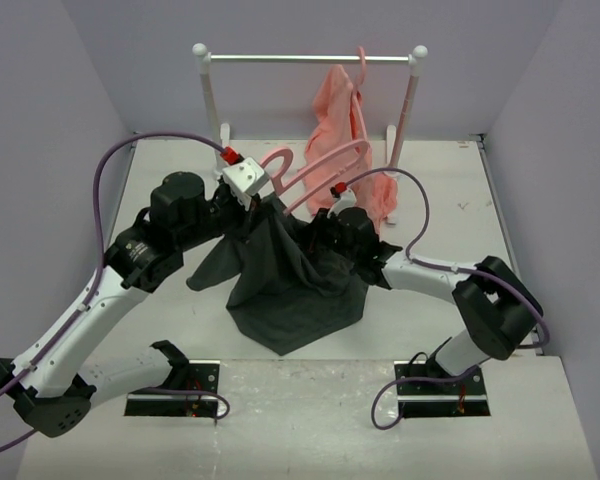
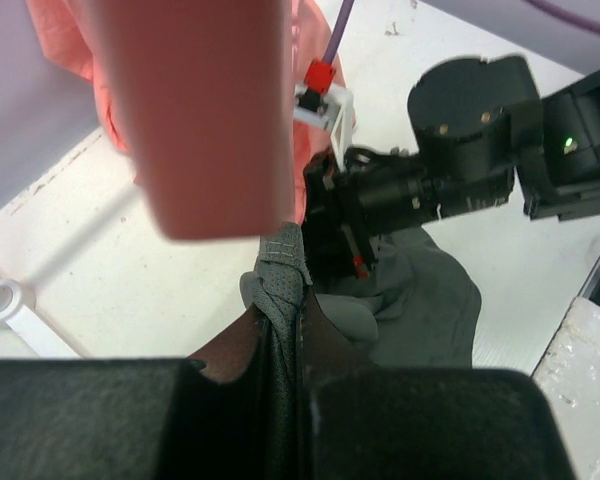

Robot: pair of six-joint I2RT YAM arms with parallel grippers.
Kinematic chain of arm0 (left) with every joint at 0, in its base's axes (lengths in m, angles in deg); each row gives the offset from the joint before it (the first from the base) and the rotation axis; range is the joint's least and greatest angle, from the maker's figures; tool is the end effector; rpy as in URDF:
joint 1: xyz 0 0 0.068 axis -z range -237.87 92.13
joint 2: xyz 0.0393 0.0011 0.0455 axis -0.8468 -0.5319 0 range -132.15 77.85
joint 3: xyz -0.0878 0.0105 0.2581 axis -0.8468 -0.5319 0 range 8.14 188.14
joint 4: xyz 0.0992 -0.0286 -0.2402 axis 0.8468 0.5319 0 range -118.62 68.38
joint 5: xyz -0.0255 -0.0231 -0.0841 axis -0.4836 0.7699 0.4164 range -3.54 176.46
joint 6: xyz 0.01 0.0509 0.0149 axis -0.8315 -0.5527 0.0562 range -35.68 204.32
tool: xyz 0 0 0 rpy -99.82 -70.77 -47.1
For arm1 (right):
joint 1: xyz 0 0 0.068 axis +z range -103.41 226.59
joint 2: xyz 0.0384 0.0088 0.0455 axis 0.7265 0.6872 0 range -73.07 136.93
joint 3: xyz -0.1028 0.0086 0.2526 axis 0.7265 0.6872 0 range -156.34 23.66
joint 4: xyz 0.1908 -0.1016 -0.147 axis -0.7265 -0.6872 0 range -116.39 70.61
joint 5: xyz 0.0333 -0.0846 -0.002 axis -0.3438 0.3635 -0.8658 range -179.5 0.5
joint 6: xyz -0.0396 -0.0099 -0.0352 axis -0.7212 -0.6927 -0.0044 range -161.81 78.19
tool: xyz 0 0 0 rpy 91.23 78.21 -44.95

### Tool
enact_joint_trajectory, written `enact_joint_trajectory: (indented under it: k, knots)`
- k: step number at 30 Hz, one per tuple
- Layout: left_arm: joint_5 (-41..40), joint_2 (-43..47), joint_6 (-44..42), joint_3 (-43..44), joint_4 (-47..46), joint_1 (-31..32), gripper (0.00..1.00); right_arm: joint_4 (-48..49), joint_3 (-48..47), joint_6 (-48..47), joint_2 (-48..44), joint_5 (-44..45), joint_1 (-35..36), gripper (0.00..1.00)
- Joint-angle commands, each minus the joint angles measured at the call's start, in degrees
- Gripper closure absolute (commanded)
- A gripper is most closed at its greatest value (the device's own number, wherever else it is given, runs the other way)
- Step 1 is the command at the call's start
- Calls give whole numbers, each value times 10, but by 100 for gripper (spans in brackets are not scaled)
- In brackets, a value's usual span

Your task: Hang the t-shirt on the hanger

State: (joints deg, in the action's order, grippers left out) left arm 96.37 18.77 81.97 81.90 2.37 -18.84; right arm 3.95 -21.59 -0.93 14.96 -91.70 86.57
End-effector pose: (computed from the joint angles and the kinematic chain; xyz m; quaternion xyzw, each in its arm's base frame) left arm 0.1599 -0.1374 0.4294 0.3302 0.7275 -0.2536 0.5453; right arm 0.2557 0.2161 0.2185 -0.0047 0.8162 0.3865 0.4294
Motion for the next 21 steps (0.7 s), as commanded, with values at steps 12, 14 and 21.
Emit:
enact_joint_trajectory:
  k: [12,14,21]
  knots:
    - [-35,80,-28,-60,-40,1,100,-168,15,-64,-196,-84,-237,100]
    - [-27,86,-41,-71,-42,1,100,-185,-7,-72,-207,-103,-267,100]
    - [-5,110,-63,-140,-55,1,100,-310,-126,-128,-208,-157,-313,100]
